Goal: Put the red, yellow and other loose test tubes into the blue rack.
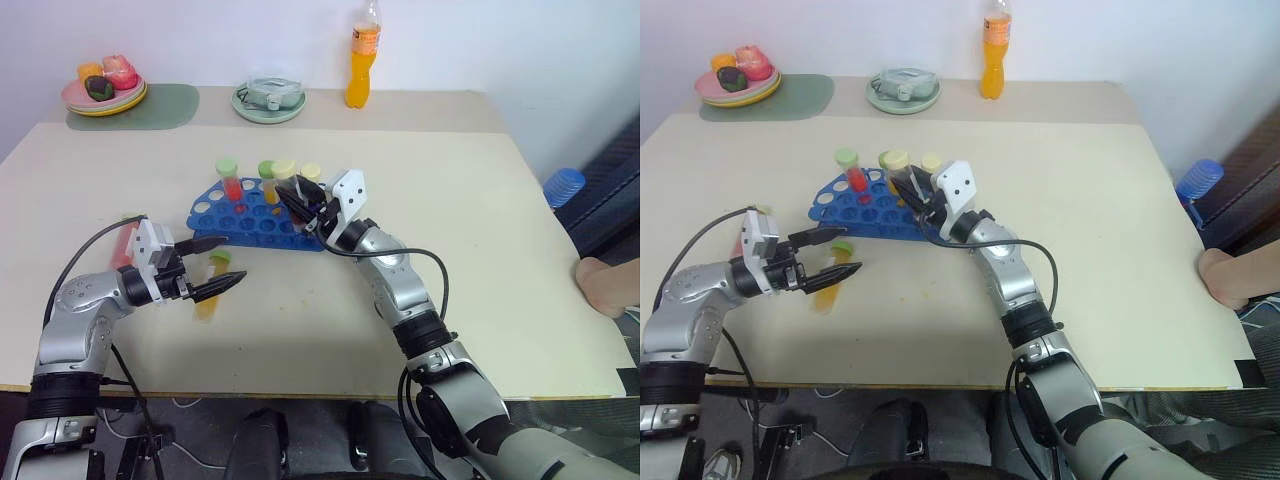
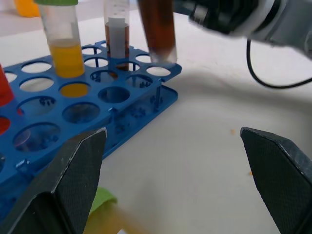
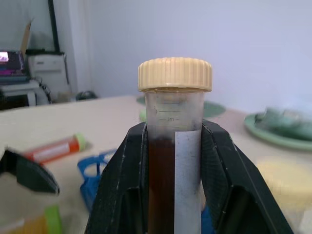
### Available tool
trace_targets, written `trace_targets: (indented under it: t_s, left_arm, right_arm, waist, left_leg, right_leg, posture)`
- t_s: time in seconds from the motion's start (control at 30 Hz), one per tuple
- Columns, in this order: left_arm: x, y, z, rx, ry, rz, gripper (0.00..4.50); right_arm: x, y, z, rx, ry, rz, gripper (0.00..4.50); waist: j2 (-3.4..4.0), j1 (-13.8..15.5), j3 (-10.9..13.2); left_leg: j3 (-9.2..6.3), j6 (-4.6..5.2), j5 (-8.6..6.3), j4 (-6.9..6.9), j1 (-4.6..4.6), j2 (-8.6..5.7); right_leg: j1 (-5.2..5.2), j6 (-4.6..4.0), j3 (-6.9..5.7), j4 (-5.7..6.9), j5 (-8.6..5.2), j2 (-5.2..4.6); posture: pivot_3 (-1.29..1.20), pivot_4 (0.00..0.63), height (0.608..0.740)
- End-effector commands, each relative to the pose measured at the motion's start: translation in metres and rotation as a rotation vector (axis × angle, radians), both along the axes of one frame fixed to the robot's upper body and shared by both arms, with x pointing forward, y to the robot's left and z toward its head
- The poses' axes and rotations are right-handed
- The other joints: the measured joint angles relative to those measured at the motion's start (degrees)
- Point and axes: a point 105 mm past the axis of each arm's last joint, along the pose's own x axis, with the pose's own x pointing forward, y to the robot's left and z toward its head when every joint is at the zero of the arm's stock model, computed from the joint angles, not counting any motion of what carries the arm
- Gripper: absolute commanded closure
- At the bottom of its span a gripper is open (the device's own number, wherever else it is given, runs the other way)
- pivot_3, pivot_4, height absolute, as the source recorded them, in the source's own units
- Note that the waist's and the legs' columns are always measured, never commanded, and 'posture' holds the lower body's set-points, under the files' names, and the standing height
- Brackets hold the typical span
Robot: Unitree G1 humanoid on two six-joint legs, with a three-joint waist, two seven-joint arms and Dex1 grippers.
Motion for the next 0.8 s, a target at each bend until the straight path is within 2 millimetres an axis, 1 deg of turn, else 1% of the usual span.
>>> trace_targets:
  t_s: [0.03,0.17,0.37,0.63,0.8]
  left_arm:
    - [-0.002,0.005,0.014,-0.013,-0.044,0.019,0.0]
    - [-0.004,0.007,0.015,-0.006,-0.043,0.028,0.0]
    - [-0.006,0.01,0.016,0.002,-0.041,0.034,0.0]
    - [-0.009,0.013,0.016,0.008,-0.036,0.036,0.0]
    - [-0.01,0.016,0.015,0.007,-0.034,0.039,0.0]
  right_arm:
    - [0.0,0.003,0.009,0.019,-0.048,0.0,3.66]
    - [0.004,0.001,0.001,0.01,-0.039,-0.019,3.66]
    - [0.007,0.001,-0.004,0.016,-0.031,-0.032,3.66]
    - [0.008,0.009,-0.015,0.017,-0.015,-0.037,3.66]
    - [0.012,0.012,-0.021,0.014,-0.004,-0.058,3.66]
  waist:
    - [0.0,-0.1,0.0]
    - [0.01,-0.6,0.0]
    - [0.01,-1.3,0.0]
    - [0.01,-1.4,0.0]
    - [0.01,-1.4,0.0]
  left_leg:
    - [0.0,0.0,0.0,0.0,0.0,0.0]
    - [0.0,-0.04,0.02,-0.01,0.03,0.01]
    - [-0.01,-0.06,0.03,-0.02,0.05,0.02]
    - [0.0,-0.08,0.05,-0.03,0.09,0.02]
    - [0.0,-0.09,0.05,-0.04,0.1,0.03]
  right_leg:
    - [0.0,0.0,0.0,0.0,0.0,0.0]
    - [0.0,0.0,0.0,0.02,0.0,0.01]
    - [0.01,0.0,0.0,0.05,0.0,0.0]
    - [0.02,0.0,0.0,0.07,0.0,0.0]
    - [0.02,-0.01,0.0,0.07,0.0,0.0]
  posture:
    - [0.0,0.15,0.74]
    - [0.0,0.15,0.74]
    - [0.0,0.15,0.74]
    - [0.0,0.15,0.74]
    - [0.0,0.15,0.74]
